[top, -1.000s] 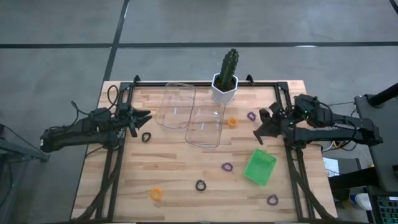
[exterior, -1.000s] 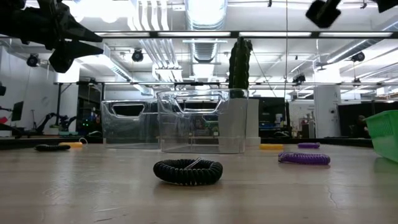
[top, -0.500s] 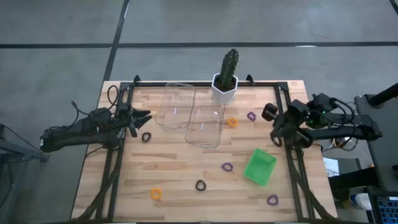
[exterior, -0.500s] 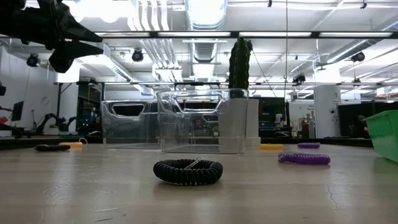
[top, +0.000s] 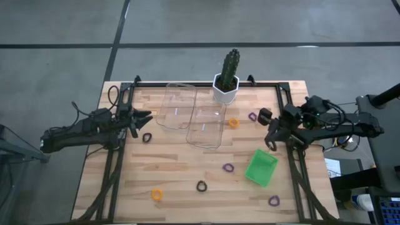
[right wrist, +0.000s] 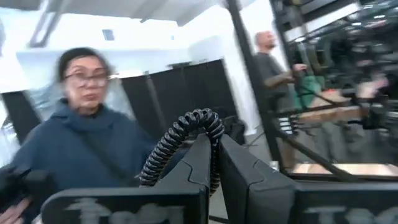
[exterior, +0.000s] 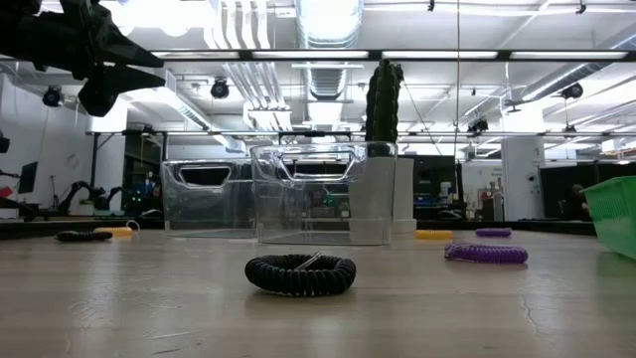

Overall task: Sort spring keychains
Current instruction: Put the right black spring keychain into the green bin

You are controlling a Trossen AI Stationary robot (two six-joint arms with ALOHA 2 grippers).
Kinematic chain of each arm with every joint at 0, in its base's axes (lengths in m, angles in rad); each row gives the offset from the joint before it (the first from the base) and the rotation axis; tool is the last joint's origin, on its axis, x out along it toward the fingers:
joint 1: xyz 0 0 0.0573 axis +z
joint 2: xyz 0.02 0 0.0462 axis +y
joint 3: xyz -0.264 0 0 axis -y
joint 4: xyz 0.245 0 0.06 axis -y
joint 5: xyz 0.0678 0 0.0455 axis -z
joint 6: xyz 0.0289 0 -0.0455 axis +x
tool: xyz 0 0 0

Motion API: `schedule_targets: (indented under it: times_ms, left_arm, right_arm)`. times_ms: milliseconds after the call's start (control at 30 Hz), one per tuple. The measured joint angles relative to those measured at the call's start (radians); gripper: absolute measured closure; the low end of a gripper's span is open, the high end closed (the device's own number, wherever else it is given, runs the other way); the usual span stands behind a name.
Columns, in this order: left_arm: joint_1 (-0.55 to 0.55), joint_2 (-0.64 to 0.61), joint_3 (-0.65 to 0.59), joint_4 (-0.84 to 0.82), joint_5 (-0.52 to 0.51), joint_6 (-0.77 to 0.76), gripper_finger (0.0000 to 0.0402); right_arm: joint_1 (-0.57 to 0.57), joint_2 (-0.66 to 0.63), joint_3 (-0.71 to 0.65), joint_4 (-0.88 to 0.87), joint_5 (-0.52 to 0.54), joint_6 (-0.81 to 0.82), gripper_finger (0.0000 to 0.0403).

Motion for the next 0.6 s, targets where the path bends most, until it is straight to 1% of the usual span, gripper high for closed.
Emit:
schedule_targets:
  times_ms: [67, 133, 200, 300, 367, 467, 533, 600]
  left_arm:
    - [0.0, 0.0, 0.0, 0.0, 0.0, 0.0, 0.0248]
    - [0.0, 0.0, 0.0, 0.0, 0.0, 0.0, 0.0248]
    - [0.0, 0.0, 0.0, 0.0, 0.0, 0.0, 0.0248]
    - [0.0, 0.0, 0.0, 0.0, 0.0, 0.0, 0.0248]
    - [0.0, 0.0, 0.0, 0.0, 0.0, 0.0, 0.0248]
    - [0.0, 0.0, 0.0, 0.0, 0.0, 0.0, 0.0248]
    - [0.0, 0.0, 0.0, 0.0, 0.0, -0.004, 0.0248]
    - [0.0, 0.0, 0.0, 0.0, 0.0, -0.006, 0.0248]
  right_arm:
    - [0.0, -0.004, 0.0, -0.061, 0.072, 0.025, 0.039]
    - [0.0, -0.01, 0.0, -0.172, 0.139, 0.06, 0.039]
    - [0.0, -0.018, 0.0, -0.324, 0.201, 0.102, 0.039]
    - [0.0, -0.022, 0.0, -0.589, 0.289, 0.216, 0.039]
    - [0.0, -0.019, 0.0, -0.752, 0.326, 0.285, 0.039]
    - [0.003, -0.016, 0.0, -0.928, 0.39, 0.379, 0.039]
    - [0.009, -0.014, 0.0, -1.014, 0.428, 0.425, 0.039]
    - [0.015, -0.012, 0.0, -1.07, 0.444, 0.474, 0.039]
